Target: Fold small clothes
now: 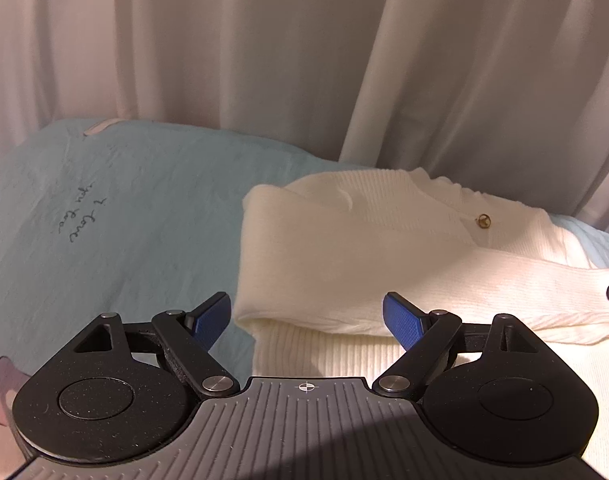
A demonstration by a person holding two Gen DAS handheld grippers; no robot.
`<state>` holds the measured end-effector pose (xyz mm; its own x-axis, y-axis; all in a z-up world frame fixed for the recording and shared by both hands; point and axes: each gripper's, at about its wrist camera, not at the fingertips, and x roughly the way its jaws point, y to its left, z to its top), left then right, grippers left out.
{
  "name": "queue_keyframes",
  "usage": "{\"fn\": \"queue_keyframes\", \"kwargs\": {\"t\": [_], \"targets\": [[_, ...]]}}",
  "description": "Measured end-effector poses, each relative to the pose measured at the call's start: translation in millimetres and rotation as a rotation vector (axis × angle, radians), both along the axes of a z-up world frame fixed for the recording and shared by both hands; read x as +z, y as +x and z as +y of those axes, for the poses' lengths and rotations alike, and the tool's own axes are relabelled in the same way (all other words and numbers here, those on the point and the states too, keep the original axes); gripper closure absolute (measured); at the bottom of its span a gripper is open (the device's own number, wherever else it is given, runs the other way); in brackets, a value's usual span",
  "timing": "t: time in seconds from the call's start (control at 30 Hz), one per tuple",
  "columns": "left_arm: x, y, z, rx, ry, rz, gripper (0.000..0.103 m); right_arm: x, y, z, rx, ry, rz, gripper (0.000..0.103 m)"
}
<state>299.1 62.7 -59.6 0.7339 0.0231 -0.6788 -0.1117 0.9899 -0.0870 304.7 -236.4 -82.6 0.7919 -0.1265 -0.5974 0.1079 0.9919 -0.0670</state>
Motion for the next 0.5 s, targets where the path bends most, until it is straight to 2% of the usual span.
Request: {"fn": "queue_keyframes", "kwargs": {"t": [0.07, 0.1, 0.17, 0.23, 0.33, 0.4, 0.5], "targets": [[0.2, 4.1, -4.5, -0.027, -0.003, -0.003, 0.017, 9.8, -6.7, 2.7, 0.018, 0.035, -0.071, 0.092], [-0.4, 7.0, -8.6, -0.046, -0.006, -0.001, 0.019, 10.4, -6.6, 5.0, 0.056, 0.077, -0.075, 0.092], [-1.4, 11.6, -18.3, -0.091, -0.009, -0.005, 0.023, 2.7, 0.0, 13.4, 0.140, 0.130, -0.019, 0.092], [-3.4, 15.2, -29.3, -0.156, -0.017, -0.015, 0.023, -13.1, 10.4, 28.2, 0.184, 0.082, 0.079, 0.092], [-11.8, 22.8, -43.1, -0.220, -0.003, 0.012, 0.025, -19.3, 5.6, 43.0, 0.221, -0.053, 0.044, 0.092], [-16.9, 31.4, -51.1, -0.216, 0.037, 0.005, 0.025, -24.8, 10.6, 45.7, 0.222, -0.117, 0.023, 0.092], [-22.9, 43.5, -56.2, -0.225, 0.065, 0.003, 0.022, -26.5, 21.3, 43.0, 0.205, -0.157, 0.014, 0.093]]}}
